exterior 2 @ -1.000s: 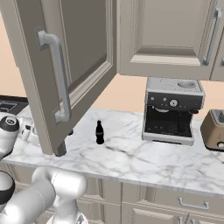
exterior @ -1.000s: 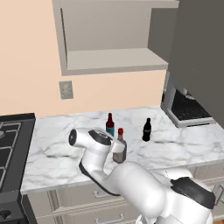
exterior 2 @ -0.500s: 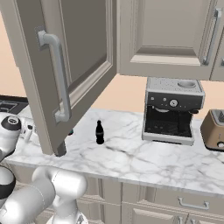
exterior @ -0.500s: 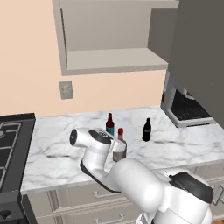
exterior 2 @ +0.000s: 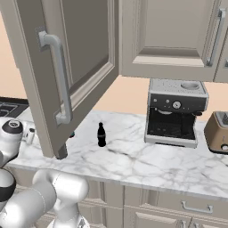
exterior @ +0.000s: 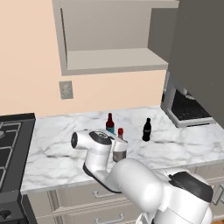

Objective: Sort all alcoholic drinks to one cabinet, and non-alcoholic drinks to the other.

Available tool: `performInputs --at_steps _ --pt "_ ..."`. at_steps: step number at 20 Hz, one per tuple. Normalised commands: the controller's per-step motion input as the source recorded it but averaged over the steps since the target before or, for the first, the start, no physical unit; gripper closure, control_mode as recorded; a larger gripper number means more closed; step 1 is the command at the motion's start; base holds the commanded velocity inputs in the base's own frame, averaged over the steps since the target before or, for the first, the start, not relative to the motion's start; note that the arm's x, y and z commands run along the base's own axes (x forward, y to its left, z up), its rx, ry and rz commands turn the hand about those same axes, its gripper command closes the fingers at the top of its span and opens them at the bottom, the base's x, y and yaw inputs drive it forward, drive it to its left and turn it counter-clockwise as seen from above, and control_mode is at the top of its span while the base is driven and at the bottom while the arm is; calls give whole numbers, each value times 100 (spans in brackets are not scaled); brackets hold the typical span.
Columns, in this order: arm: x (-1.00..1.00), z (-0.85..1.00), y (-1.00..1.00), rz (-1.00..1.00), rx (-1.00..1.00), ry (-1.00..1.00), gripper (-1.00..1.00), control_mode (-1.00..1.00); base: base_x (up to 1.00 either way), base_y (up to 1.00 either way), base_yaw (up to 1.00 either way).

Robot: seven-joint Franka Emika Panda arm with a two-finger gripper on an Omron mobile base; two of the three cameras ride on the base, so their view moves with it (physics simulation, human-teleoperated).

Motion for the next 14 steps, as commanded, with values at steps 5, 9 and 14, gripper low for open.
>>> performInputs --at_steps 5,9,14 --pt "0 0 -13 0 -4 0 -100 -100 0 0 0" --pt "0 0 -13 0 -4 0 -100 -100 0 0 0" --pt "0 0 -5 0 -5 0 100 -100 0 0 0"
